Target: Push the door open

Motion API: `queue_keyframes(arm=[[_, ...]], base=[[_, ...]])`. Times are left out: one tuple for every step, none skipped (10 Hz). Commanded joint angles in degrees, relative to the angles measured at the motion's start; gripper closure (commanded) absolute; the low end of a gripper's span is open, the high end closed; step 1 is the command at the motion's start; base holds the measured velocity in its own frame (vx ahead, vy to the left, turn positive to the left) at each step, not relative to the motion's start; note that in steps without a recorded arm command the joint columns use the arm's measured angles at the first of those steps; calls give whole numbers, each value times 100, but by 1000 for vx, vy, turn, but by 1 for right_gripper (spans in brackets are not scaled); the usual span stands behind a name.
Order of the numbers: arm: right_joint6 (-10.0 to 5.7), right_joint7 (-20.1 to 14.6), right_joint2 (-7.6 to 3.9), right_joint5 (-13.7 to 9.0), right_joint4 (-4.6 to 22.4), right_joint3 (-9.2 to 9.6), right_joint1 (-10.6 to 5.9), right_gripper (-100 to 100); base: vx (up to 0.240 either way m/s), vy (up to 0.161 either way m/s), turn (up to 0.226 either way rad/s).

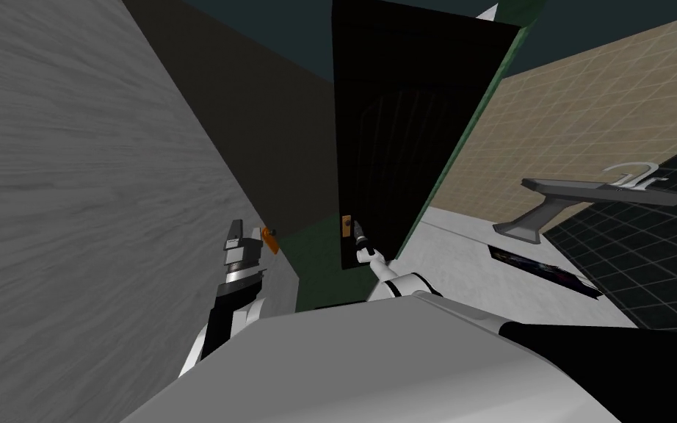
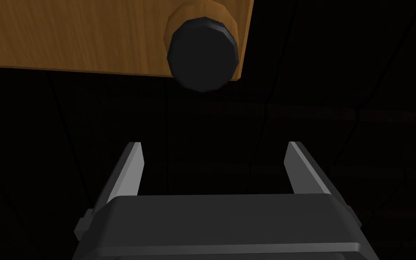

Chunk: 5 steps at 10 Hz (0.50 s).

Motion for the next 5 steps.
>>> queue_keyframes(arm=[[-29,25,34,-3,6,-13,0,-100],[-54,46,133,-5,17,-24,1,-100],[-73,62,252,-7,25,-32,1,-100],[-73,62,252,-7,25,-32,1,-100],[-157,60,237,-13,159,-41,-63,-100]], base=[[229,34,10],[213,21,16],[223,19,14],[142,22,10],[47,11,0]])
